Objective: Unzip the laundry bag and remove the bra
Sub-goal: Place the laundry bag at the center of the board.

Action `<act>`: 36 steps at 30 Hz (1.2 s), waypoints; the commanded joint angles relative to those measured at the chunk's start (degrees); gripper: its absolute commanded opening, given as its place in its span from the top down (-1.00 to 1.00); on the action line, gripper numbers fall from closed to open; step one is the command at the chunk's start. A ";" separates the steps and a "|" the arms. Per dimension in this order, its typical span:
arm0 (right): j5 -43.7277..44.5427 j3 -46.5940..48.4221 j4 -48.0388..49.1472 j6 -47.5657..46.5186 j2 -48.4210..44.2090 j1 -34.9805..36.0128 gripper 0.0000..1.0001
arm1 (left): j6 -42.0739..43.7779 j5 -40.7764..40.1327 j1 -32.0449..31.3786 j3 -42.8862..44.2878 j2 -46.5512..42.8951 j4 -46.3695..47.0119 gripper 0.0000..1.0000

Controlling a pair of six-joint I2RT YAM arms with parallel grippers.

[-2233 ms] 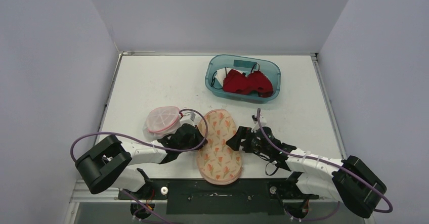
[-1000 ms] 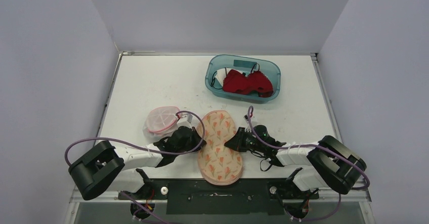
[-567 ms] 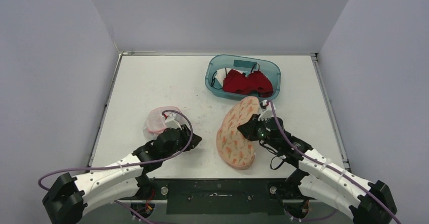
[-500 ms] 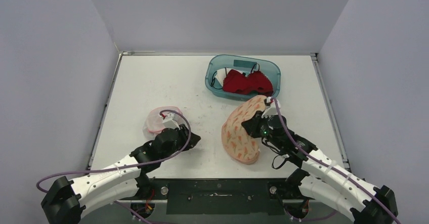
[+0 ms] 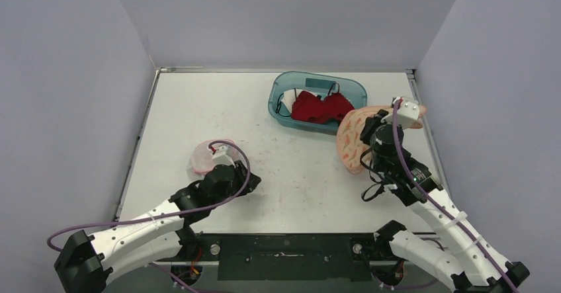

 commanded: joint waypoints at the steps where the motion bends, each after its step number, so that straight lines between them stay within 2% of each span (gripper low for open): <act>1: 8.03 4.59 10.52 -5.85 5.00 -8.31 0.90 | -0.19 0.92 -0.44 4.02 1.30 1.43 0.43; 5: 2.92 5.89 19.46 -4.79 10.78 -21.48 0.90 | -0.42 1.53 -0.56 3.65 2.07 3.76 0.42; 7: 3.24 5.89 25.31 -3.46 13.92 -24.45 0.90 | -0.71 2.11 -0.54 3.52 2.95 5.12 0.42; 10: -3.81 5.39 32.79 1.80 18.55 -31.73 0.90 | -0.82 3.24 -0.71 3.69 4.50 6.01 0.42; 12: -4.87 8.33 34.42 2.31 23.24 -34.06 0.90 | -1.18 3.50 -0.85 3.50 4.88 6.37 0.42; 16: -6.58 14.18 36.07 -0.08 31.16 -36.67 0.90 | -2.14 3.15 -1.19 1.64 5.10 9.85 0.42; 19: -10.86 14.01 34.71 2.97 35.84 -39.62 0.90 | -2.67 3.01 -1.30 0.38 5.80 11.92 0.42; 27: -17.80 -3.67 40.42 10.26 40.60 -45.58 0.89 | -3.64 5.44 -1.75 -0.79 12.02 17.07 0.41; 33: -19.13 -6.68 40.50 12.12 42.27 -46.13 0.88 | -4.56 6.07 -2.31 -1.04 16.05 20.92 0.41; 36: -19.64 -8.42 40.93 13.31 42.59 -46.12 0.57 | -4.68 6.62 -2.63 -0.81 17.40 22.10 0.41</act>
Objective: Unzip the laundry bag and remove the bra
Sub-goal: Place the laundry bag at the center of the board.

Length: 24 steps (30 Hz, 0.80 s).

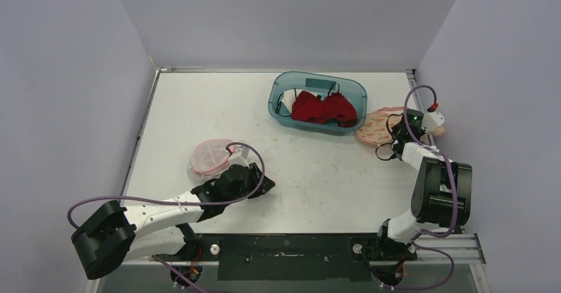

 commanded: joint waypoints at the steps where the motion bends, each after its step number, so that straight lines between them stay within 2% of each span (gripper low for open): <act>1: -1.78 -1.04 5.30 2.64 -0.62 0.19 0.45 | -0.58 1.25 -0.69 0.50 1.46 5.89 0.41; 5: -1.02 -1.92 4.01 2.73 -2.01 0.28 -0.14 | -0.65 1.24 -0.97 0.25 1.53 5.90 0.41; 10: 2.75 0.39 -3.72 2.74 -5.24 1.14 -0.52 | -0.73 1.20 -1.12 0.34 1.50 6.05 0.41; 15: 10.15 3.44 -17.81 3.11 -8.97 4.62 -0.97 | -0.12 1.08 -1.29 0.80 1.79 6.20 0.41; 16: 11.16 3.36 -20.16 3.60 -10.11 5.26 -1.00 | -0.10 1.04 -1.26 0.73 1.84 6.43 0.41; 17: 11.92 2.85 -22.16 4.21 -11.66 5.92 -0.87 | -0.09 1.11 -1.30 0.72 1.97 6.67 0.41; 19: 13.26 1.26 -24.49 4.49 -15.55 8.19 -0.84 | -0.01 1.37 -1.26 0.87 2.11 6.99 0.41; 21: 14.47 -0.83 -25.08 4.26 -19.76 10.99 -0.84 | 0.02 1.85 -1.36 1.18 2.16 7.07 0.41; 24: 11.99 -5.44 -21.69 3.19 -24.42 13.95 -0.96 | 0.00 1.99 -2.31 1.57 1.64 7.11 0.41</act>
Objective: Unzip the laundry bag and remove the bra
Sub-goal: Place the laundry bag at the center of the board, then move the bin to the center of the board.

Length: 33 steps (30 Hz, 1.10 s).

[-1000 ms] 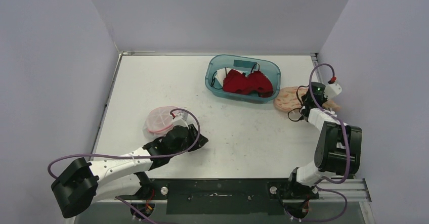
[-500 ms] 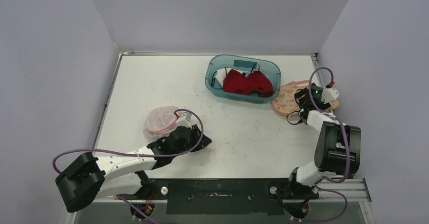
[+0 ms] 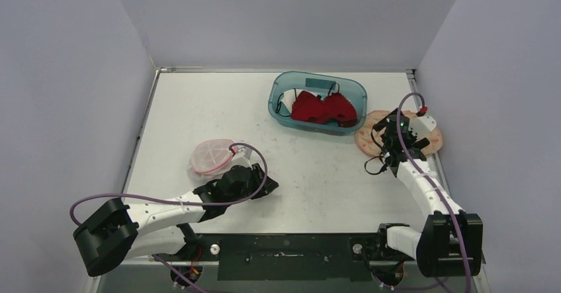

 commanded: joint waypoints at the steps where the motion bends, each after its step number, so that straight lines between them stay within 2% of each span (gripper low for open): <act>1: 0.06 -5.58 1.84 -0.23 -6.41 2.79 -0.87 | 0.37 0.77 -1.71 1.87 -0.55 3.17 0.41; 6: -3.73 -8.04 8.14 -3.87 -2.68 0.69 -0.38 | 0.25 -1.05 -3.17 1.95 -1.73 1.64 0.41; 9: -5.31 -7.42 10.96 -5.65 2.19 -3.01 -0.26 | 0.30 -1.75 -3.32 2.45 -1.68 1.35 0.41; 18: -7.72 -3.57 15.39 -3.72 14.94 -4.46 -0.26 | 0.68 -2.09 -3.49 3.99 0.19 0.46 0.41; 28: -8.27 1.93 16.51 -4.59 23.22 -6.59 -0.28 | 1.00 -3.81 -3.40 4.21 -2.42 -3.52 0.41; 30: -8.27 2.22 16.04 -4.38 23.05 -6.55 -0.32 | 1.10 -4.56 -3.41 4.18 -3.52 -4.50 0.41; 33: -8.04 1.67 15.52 -3.61 19.70 -6.35 -0.56 | 1.65 -5.29 -3.32 4.67 -5.05 -5.91 0.40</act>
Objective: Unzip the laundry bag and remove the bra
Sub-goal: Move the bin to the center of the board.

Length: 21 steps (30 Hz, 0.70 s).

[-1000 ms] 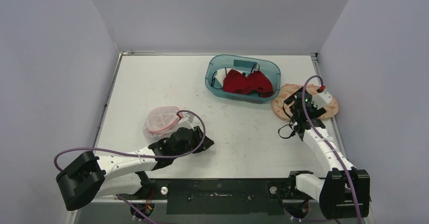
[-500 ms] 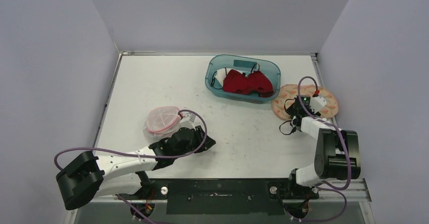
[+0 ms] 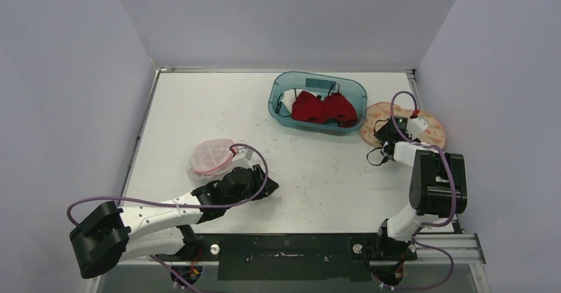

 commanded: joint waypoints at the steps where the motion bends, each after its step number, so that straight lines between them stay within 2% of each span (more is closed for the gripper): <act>1: 0.75 1.00 0.73 1.15 -5.20 -0.01 -0.64 | 1.66 -2.38 -0.10 3.44 -3.14 -2.08 0.40; 5: 2.15 2.80 -3.15 1.87 -12.03 1.36 -0.85 | 3.06 -2.89 -0.15 5.34 -4.92 -5.24 0.40; 12: 6.12 5.85 -7.61 -0.82 -26.21 8.71 -0.96 | 5.21 -4.90 -0.09 8.46 -11.11 -12.89 0.30; 17: 10.12 5.39 -5.98 -10.39 -37.55 26.96 -0.94 | 8.53 -9.17 0.01 12.27 -15.81 -21.09 0.15; 21: 5.34 3.37 -2.99 -16.41 -41.17 42.04 -0.93 | 10.37 -17.33 0.18 15.06 -20.32 -29.73 -0.14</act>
